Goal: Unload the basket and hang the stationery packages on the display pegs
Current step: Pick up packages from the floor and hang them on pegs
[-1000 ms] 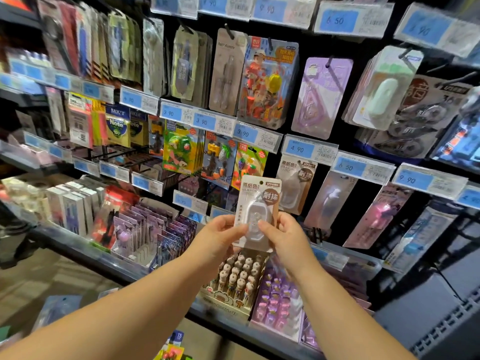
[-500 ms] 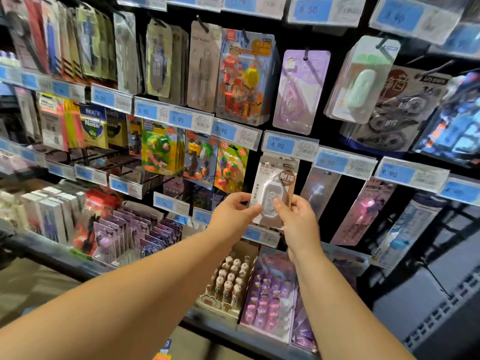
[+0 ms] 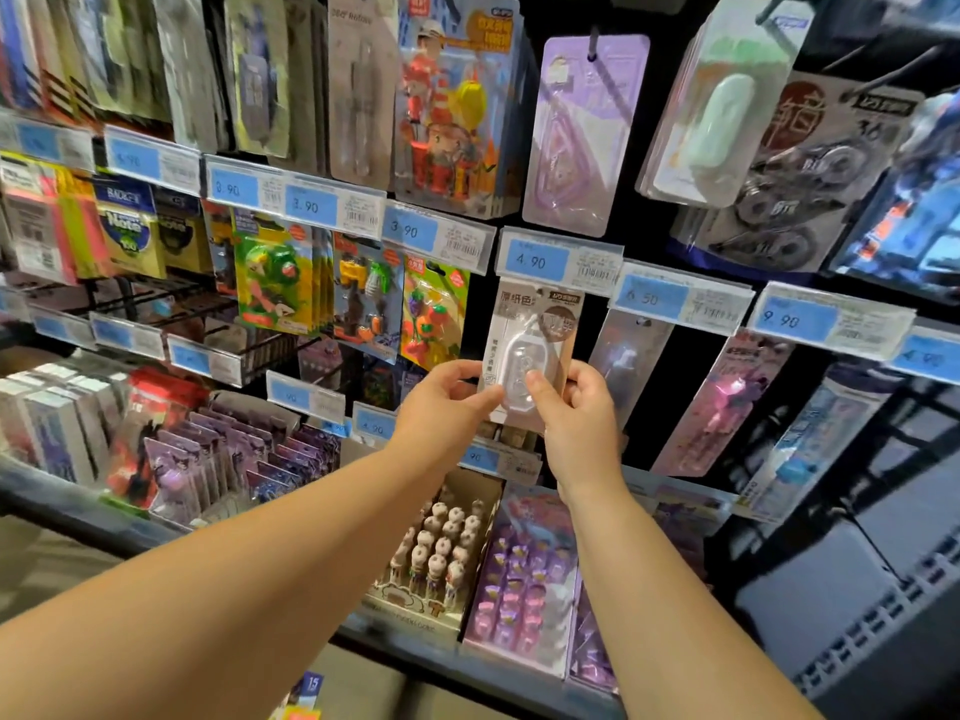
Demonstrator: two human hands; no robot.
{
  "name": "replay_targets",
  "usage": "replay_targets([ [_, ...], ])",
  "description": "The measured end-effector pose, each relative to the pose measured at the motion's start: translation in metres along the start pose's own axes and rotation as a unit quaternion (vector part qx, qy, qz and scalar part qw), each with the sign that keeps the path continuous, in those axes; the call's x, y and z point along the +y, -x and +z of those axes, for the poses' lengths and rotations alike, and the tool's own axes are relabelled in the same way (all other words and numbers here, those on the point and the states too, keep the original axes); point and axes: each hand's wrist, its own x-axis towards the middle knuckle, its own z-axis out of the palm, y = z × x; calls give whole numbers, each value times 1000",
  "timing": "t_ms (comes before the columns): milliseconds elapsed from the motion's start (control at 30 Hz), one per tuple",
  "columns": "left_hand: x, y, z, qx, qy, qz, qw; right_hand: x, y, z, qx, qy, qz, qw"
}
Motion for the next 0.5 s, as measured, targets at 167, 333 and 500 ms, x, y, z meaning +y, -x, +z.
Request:
replay_targets([
  [167, -2, 1, 4, 11, 14, 14, 1000, -1, -4, 1, 5, -20, 11, 1000],
  [333, 2, -7, 2, 26, -38, 23, 999, 3, -8, 7, 29, 4, 14, 999],
  [500, 1, -16, 6, 53, -111, 46, 991, 5, -6, 1, 76, 68, 48, 994],
])
